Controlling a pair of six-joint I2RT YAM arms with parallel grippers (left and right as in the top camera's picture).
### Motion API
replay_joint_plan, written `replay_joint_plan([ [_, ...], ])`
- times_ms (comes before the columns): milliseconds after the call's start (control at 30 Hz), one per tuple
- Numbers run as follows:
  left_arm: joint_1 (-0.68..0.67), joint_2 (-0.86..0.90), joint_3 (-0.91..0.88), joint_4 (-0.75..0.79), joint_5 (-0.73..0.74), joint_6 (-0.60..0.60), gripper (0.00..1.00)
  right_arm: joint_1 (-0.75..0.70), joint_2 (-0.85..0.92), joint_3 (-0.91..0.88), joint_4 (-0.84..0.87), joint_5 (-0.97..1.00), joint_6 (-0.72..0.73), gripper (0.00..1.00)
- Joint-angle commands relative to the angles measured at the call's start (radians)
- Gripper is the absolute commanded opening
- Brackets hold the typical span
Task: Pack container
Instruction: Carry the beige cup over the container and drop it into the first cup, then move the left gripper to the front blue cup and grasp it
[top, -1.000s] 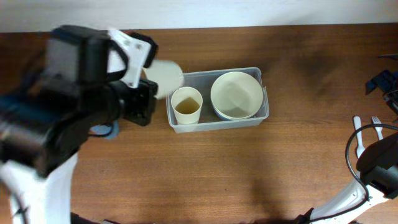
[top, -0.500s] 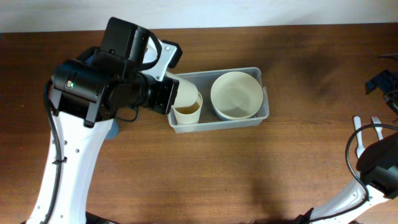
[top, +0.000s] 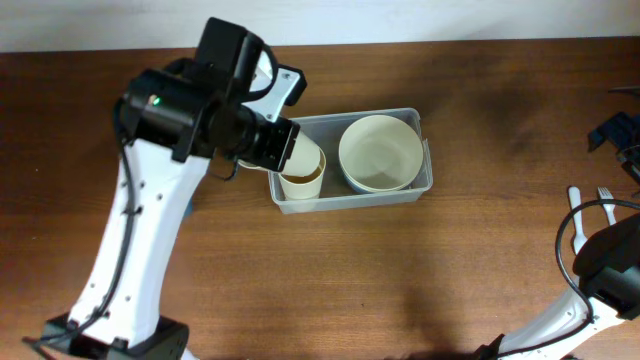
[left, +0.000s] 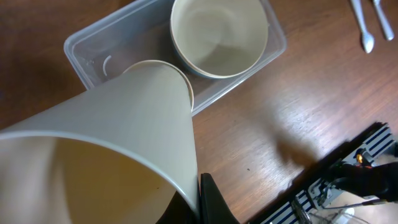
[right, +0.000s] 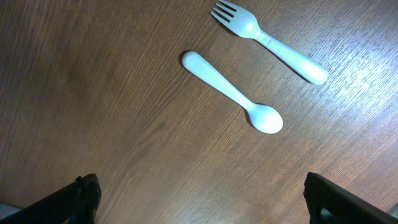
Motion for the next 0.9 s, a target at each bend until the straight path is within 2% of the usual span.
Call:
replay_joint_plan([
  [0, 0.003, 0.006, 0.001, 0.000, 0.007, 0.037, 0.03, -0.002, 0.002, 0.000, 0.002, 0.011, 0.005, 0.99],
  [67, 0.003, 0.006, 0.001, 0.000, -0.009, 0.037, 0.09, -0.002, 0.002, 0.000, 0.002, 0.011, 0.005, 0.99],
  [133, 0.003, 0.006, 0.001, -0.001, -0.029, 0.037, 0.22, -0.002, 0.002, 0.000, 0.002, 0.011, 0.005, 0.99],
  [400, 0.004, 0.006, 0.002, 0.016, -0.034, 0.037, 0.28, -0.002, 0.002, 0.000, 0.002, 0.011, 0.005, 0.99],
  [433, 0.005, 0.005, 0.003, 0.028, -0.034, 0.037, 0.34, -0.002, 0.003, 0.000, 0.002, 0.011, 0.005, 0.99],
  [533, 0.008, 0.004, 0.022, 0.074, -0.046, 0.036, 0.41, -0.002, 0.003, 0.000, 0.002, 0.011, 0.005, 0.99],
  [567, 0.013, 0.004, 0.038, 0.077, -0.068, 0.035, 0.47, -0.002, 0.003, 0.000, 0.002, 0.011, 0.005, 0.99],
  [667, 0.043, 0.004, 0.117, 0.017, -0.217, 0.021, 0.50, -0.002, 0.002, 0.000, 0.002, 0.011, 0.005, 0.99],
  [700, 0.058, 0.004, 0.140, -0.019, -0.301, -0.011, 0.55, -0.002, 0.002, 0.000, 0.002, 0.011, 0.005, 0.99],
  [800, 0.119, 0.003, 0.184, -0.138, -0.529, -0.129, 0.57, -0.002, 0.002, 0.000, 0.002, 0.011, 0.005, 0.99],
  [867, 0.171, -0.006, 0.180, -0.138, -0.539, -0.151, 0.62, -0.002, 0.002, 0.000, 0.002, 0.011, 0.005, 0.99],
])
